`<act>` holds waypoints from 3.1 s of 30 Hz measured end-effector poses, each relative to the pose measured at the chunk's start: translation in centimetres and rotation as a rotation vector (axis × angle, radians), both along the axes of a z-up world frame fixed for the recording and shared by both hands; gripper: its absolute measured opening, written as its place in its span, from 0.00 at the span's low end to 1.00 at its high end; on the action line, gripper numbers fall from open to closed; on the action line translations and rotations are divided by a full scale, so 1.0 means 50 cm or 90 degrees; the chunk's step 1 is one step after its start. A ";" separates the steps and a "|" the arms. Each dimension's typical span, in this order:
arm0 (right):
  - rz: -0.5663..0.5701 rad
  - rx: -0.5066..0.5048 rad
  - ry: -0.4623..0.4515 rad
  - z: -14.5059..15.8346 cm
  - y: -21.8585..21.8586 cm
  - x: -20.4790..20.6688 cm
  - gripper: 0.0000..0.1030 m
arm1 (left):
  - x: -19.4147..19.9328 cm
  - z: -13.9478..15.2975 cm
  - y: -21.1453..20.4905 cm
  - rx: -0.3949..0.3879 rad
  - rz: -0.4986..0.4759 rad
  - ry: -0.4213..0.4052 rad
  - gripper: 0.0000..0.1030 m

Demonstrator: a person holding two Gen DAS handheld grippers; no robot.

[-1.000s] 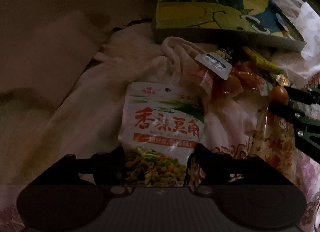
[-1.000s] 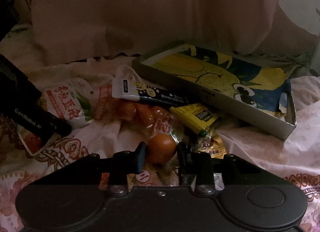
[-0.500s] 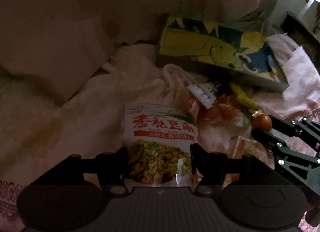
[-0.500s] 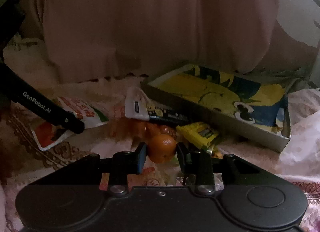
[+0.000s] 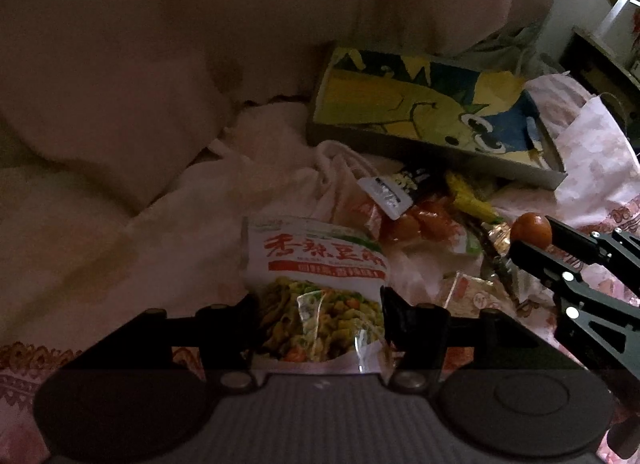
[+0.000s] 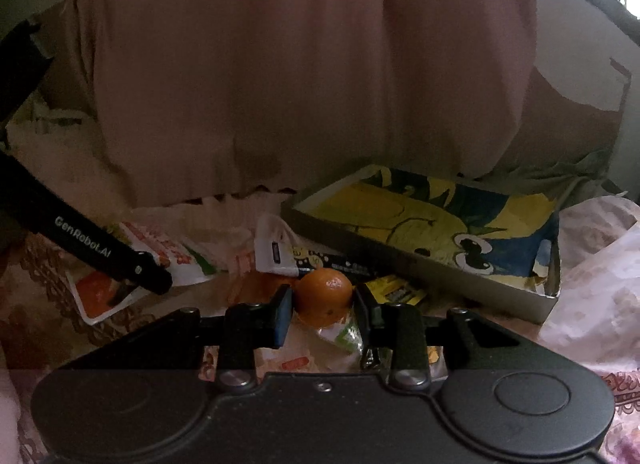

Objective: Organize snacks
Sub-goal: 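Carry the bag with the left tool into the yellow box while the right tool drops the orange there, then move both open tools back over the remaining snacks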

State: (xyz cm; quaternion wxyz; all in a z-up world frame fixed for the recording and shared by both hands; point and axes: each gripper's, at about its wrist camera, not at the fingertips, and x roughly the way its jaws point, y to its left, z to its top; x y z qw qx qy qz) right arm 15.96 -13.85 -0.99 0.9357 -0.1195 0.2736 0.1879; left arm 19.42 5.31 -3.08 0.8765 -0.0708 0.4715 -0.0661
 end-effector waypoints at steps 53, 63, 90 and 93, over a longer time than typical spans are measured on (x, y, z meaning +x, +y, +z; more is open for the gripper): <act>-0.234 0.109 -0.088 -0.017 -0.224 0.258 0.34 | 0.349 0.022 -0.308 -0.073 -0.027 -0.157 0.65; -0.249 0.094 -0.034 -0.067 -0.232 0.304 0.35 | 0.400 -0.054 -0.342 -0.085 -0.033 -0.133 0.70; -0.256 0.156 -0.091 0.010 -0.260 0.219 0.91 | 0.307 0.060 -0.317 -0.053 -0.008 -0.210 0.99; -0.255 0.160 -0.105 0.028 -0.266 0.184 0.96 | 0.272 0.084 -0.311 -0.040 -0.009 -0.229 0.99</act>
